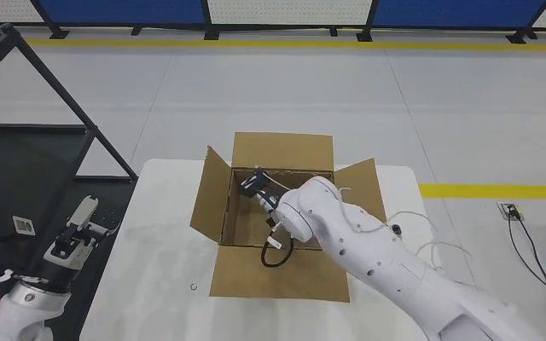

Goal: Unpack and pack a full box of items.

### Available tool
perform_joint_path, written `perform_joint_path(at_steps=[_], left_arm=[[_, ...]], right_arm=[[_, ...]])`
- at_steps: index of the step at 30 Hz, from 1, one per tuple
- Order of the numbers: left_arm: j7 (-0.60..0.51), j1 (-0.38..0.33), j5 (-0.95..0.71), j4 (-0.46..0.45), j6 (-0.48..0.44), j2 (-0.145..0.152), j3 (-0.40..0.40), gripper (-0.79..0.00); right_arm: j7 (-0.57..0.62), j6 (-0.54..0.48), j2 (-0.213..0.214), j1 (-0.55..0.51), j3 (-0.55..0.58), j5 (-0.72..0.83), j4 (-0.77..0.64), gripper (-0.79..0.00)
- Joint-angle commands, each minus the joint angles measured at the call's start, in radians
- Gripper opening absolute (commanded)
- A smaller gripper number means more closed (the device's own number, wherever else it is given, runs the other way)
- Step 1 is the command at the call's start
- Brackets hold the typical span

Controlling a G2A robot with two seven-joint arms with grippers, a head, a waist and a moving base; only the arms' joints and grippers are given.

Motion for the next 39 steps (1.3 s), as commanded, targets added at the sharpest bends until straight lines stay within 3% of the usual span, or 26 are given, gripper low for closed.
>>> perform_joint_path(at_steps=[1, 3, 17, 31, 32, 33, 34, 35, 39], left_arm=[[0.0, 0.0, 0.0, 0.0, 0.0, 0.0, 0.0, 0.0], [0.0, 0.0, 0.0, 0.0, 0.0, 0.0, 0.0, 0.0], [0.0, 0.0, 0.0, 0.0, 0.0, 0.0, 0.0, 0.0], [0.0, 0.0, 0.0, 0.0, 0.0, 0.0, 0.0, 0.0], [0.0, 0.0, 0.0, 0.0, 0.0, 0.0, 0.0, 0.0], [0.0, 0.0, 0.0, 0.0, 0.0, 0.0, 0.0, 0.0], [0.0, 0.0, 0.0, 0.0, 0.0, 0.0, 0.0, 0.0], [0.0, 0.0, 0.0, 0.0, 0.0, 0.0, 0.0, 0.0], [0.0, 0.0, 0.0, 0.0, 0.0, 0.0, 0.0, 0.0]], right_arm=[[0.005, 0.03, -0.031, 0.026, -0.028, 0.003, 0.084, -0.785], [0.012, 0.062, -0.061, 0.048, -0.045, 0.016, 0.159, -0.785], [0.012, 0.066, -0.059, 0.031, -0.025, 0.013, 0.208, -0.785], [-0.001, -0.327, -0.179, 0.122, -0.076, 0.105, 0.604, -0.785], [-0.009, -0.345, -0.189, 0.126, -0.079, 0.109, 0.625, -0.674], [-0.015, -0.359, -0.198, 0.131, -0.082, 0.112, 0.647, -0.449], [-0.018, -0.37, -0.208, 0.135, -0.085, 0.113, 0.666, -0.111], [-0.023, -0.377, -0.217, 0.138, -0.089, 0.113, 0.685, -0.037], [-0.036, -0.398, -0.251, 0.149, -0.099, 0.113, 0.747, 0.0]])
